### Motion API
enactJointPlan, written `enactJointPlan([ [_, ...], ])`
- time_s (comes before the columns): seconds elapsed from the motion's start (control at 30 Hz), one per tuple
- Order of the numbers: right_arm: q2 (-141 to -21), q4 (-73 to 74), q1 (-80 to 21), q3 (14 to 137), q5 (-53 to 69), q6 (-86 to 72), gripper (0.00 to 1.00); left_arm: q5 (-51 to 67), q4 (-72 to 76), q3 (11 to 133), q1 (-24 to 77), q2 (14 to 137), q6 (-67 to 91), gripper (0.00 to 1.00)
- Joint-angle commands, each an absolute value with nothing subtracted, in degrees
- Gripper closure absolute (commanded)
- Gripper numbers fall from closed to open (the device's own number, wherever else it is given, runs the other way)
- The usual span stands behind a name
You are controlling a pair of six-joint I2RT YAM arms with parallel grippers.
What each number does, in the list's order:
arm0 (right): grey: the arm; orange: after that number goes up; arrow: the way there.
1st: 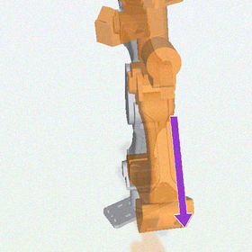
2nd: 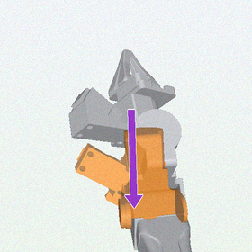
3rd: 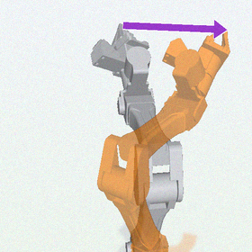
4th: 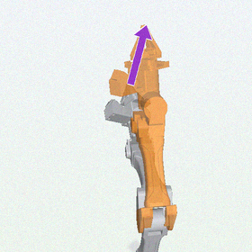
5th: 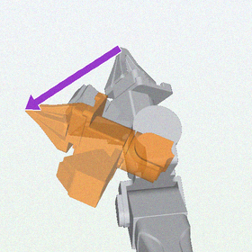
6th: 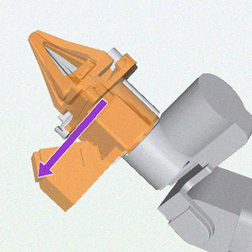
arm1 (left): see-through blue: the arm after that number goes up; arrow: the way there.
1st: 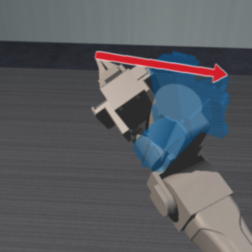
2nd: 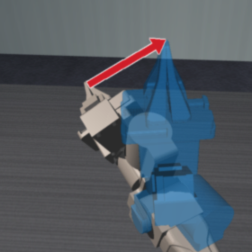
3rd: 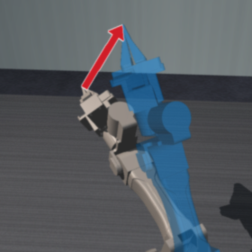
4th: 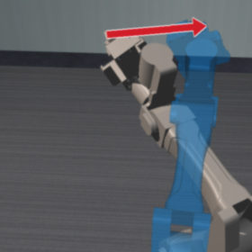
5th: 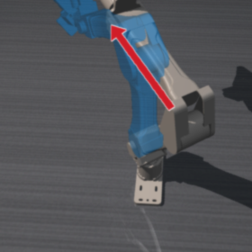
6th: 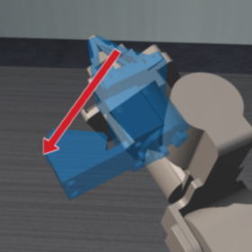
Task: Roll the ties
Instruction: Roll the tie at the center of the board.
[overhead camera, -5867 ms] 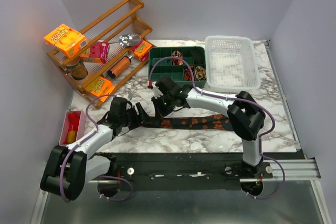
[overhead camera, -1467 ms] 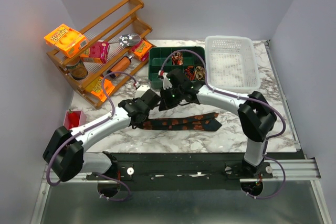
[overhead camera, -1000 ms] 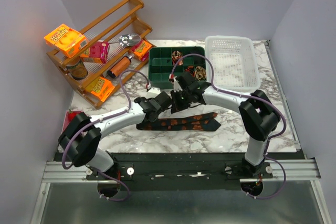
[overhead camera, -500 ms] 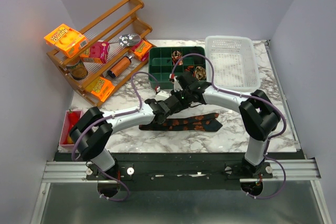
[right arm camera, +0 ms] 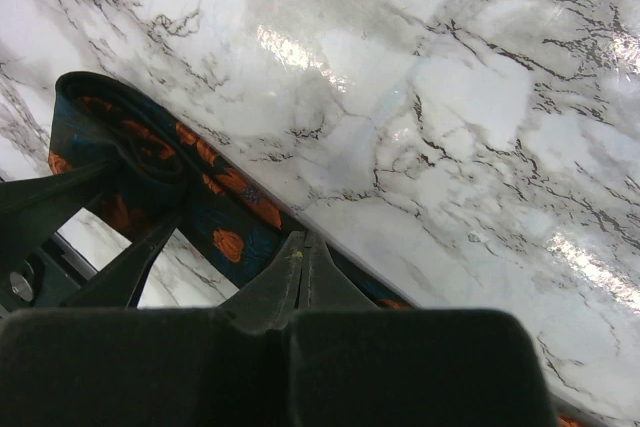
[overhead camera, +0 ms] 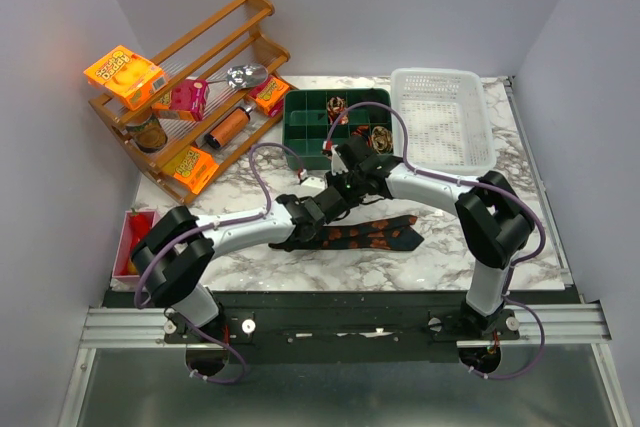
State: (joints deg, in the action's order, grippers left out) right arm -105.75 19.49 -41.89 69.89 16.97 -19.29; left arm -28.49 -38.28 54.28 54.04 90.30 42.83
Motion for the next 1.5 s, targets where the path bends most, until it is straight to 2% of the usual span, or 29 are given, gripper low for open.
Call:
enactJointPlan([
  [0.0, -105.9, 19.8, -41.8, 69.4, 17.3, -18.0, 0.98, -26.0, -34.9, 52.4, 54.8, 89.4, 45.9, 0.49],
  [0.23, -104.8, 19.7, -42.1, 69.1, 18.1, -17.8, 0.98, -25.5, -34.8, 53.1, 54.8, 88.8, 45.2, 0.49],
  [0.33, -103.1, 19.7, -43.2, 68.9, 17.5, -17.3, 0.98, -26.3, -36.2, 54.6, 54.8, 86.6, 44.4, 0.45],
  [0.47, -102.4, 20.0, -45.1, 69.4, 17.8, -17.4, 0.98, -26.4, -36.5, 54.7, 54.5, 82.9, 44.0, 0.34],
  [0.57, -102.1, 19.9, -46.5, 69.9, 18.4, -17.8, 0.98, -25.3, -35.4, 53.0, 53.2, 78.9, 44.1, 0.32],
  [0.7, -102.3, 19.5, -48.6, 71.2, 19.1, -18.2, 0.98, -19.6, -31.5, 47.0, 48.2, 71.0, 44.1, 0.30],
  [0.83, -104.2, 19.3, -51.1, 73.7, 20.1, -18.6, 0.98, -11.5, -27.3, 40.1, 37.8, 63.4, 43.5, 0.30],
  [0.97, -107.3, 19.1, -53.6, 76.3, 20.7, -19.2, 0.98, -3.5, -23.8, 33.8, 29.3, 57.0, 43.1, 0.22],
  [1.07, -109.9, 18.9, -54.0, 77.8, 21.2, -19.5, 0.98, 3.2, -20.8, 30.0, 23.8, 54.4, 42.9, 0.21],
  [1.3, -113.5, 19.5, -54.0, 78.7, 17.9, -18.4, 0.98, 14.7, -9.2, 20.9, 17.7, 52.2, 44.2, 0.21],
  [1.47, -114.6, 19.9, -53.8, 78.8, 16.5, -18.3, 0.98, 17.1, -4.2, 18.3, 17.1, 53.7, 44.7, 0.21],
])
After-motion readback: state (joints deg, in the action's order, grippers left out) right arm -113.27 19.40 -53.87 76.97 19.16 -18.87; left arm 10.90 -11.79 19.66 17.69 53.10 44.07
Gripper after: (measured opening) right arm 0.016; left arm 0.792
